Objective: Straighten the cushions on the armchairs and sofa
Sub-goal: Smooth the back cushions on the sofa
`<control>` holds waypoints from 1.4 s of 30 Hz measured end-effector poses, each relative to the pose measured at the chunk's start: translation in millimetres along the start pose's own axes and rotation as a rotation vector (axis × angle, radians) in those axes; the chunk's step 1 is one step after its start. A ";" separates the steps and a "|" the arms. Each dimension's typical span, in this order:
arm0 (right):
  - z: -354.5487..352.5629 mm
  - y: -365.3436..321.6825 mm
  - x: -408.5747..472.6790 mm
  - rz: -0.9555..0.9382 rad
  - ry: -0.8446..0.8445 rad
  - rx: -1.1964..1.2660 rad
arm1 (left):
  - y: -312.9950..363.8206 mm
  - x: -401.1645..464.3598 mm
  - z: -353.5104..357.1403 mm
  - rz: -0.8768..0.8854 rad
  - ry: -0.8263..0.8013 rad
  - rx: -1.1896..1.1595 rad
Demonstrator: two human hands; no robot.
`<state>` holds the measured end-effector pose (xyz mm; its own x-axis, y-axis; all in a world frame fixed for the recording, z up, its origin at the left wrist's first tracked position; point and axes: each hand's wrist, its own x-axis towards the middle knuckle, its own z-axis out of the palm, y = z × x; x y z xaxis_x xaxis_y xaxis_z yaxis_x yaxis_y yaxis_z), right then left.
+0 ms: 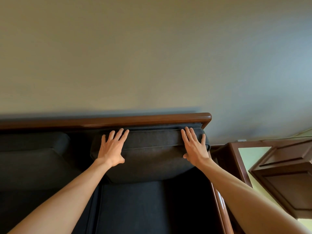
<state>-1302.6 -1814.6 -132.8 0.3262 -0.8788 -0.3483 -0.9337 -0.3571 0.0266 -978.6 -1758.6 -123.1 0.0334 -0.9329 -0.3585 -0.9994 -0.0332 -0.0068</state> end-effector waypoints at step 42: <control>-8.3 -84.9 -0.9 0.016 0.013 0.001 | -77.7 -13.7 2.1 0.116 -0.050 -0.155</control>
<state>-1222.4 -1786.1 -127.0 0.3128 -0.8887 -0.3353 -0.9390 -0.3425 0.0316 -901.5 -1742.5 -119.6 -0.0858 -0.9150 -0.3941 -0.9836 0.0149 0.1797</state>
